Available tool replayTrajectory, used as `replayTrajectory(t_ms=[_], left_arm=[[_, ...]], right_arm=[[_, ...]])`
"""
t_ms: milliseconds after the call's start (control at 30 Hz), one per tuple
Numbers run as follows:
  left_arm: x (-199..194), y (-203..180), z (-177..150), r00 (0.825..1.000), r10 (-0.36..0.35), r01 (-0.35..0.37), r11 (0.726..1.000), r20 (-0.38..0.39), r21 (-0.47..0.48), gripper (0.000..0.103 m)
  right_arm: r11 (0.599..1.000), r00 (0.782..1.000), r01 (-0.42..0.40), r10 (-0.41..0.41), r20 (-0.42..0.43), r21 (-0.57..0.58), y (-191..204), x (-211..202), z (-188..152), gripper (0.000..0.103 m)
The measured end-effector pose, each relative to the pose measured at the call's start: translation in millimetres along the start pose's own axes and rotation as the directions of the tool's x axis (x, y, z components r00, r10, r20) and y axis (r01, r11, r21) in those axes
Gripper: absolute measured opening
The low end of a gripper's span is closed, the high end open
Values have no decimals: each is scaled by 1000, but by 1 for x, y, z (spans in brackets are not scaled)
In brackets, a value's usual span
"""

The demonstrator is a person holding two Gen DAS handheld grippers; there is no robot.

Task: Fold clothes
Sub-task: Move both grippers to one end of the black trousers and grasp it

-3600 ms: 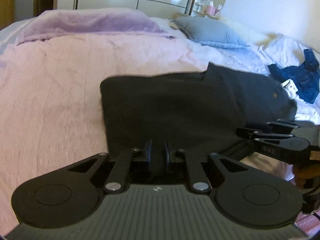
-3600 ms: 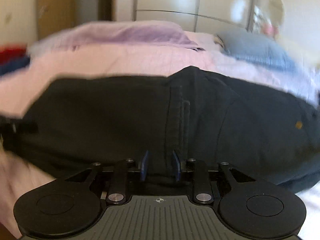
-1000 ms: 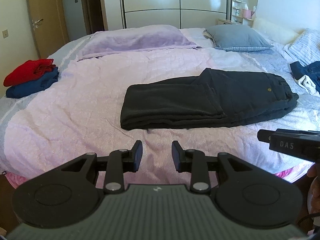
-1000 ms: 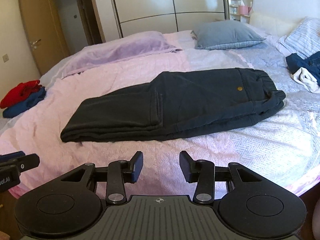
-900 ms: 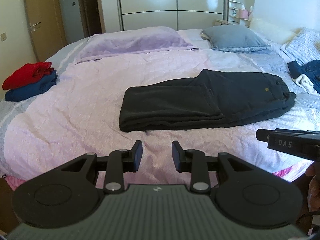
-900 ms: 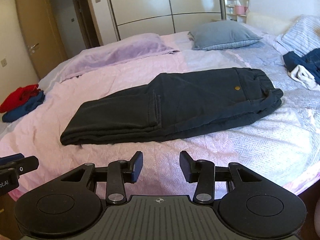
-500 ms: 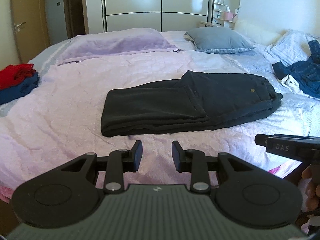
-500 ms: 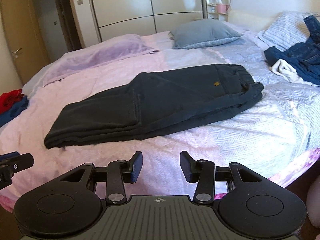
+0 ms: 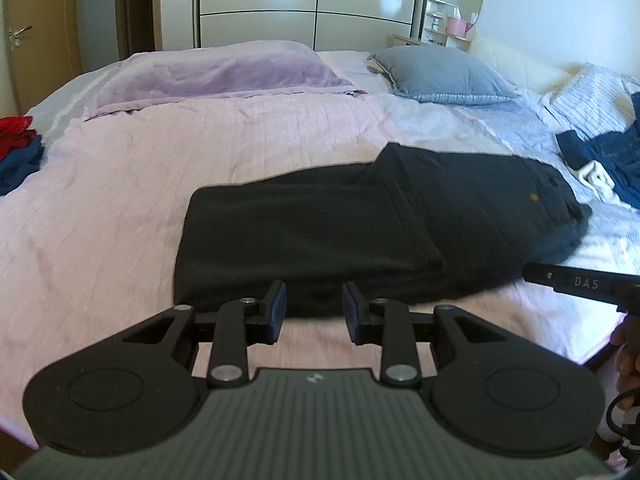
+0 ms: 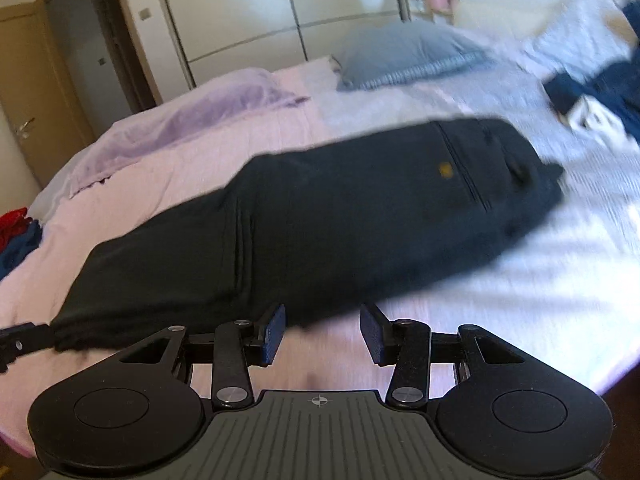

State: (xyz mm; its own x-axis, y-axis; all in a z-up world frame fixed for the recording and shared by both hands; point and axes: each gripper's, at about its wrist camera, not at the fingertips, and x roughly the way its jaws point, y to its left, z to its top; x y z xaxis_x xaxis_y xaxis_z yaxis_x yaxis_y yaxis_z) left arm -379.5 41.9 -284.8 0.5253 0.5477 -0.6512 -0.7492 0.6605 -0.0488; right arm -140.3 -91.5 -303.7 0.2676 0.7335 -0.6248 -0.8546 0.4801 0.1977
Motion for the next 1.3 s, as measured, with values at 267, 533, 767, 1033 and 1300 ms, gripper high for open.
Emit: replayTrajectory(t_ms=[267, 533, 767, 1033, 1300], left_arm=[[73, -1, 18, 998, -30, 31, 999, -52, 23, 27], [87, -6, 15, 996, -50, 56, 996, -73, 77, 23], [97, -24, 26, 990, -131, 135, 987, -48, 90, 24], [107, -25, 15, 992, -86, 95, 990, -89, 103, 21], [99, -10, 25, 983, -162, 161, 987, -80, -23, 21]], right_arm=[[969, 993, 108, -93, 76, -223, -13, 56, -3, 45], [998, 998, -43, 45, 36, -48, -68, 29, -2, 43], [992, 993, 17, -31, 116, 124, -116, 31, 15, 36], [958, 993, -23, -11, 116, 287, -149, 23, 7, 1], [686, 974, -185, 33, 223, 704, -222, 11, -2, 70]])
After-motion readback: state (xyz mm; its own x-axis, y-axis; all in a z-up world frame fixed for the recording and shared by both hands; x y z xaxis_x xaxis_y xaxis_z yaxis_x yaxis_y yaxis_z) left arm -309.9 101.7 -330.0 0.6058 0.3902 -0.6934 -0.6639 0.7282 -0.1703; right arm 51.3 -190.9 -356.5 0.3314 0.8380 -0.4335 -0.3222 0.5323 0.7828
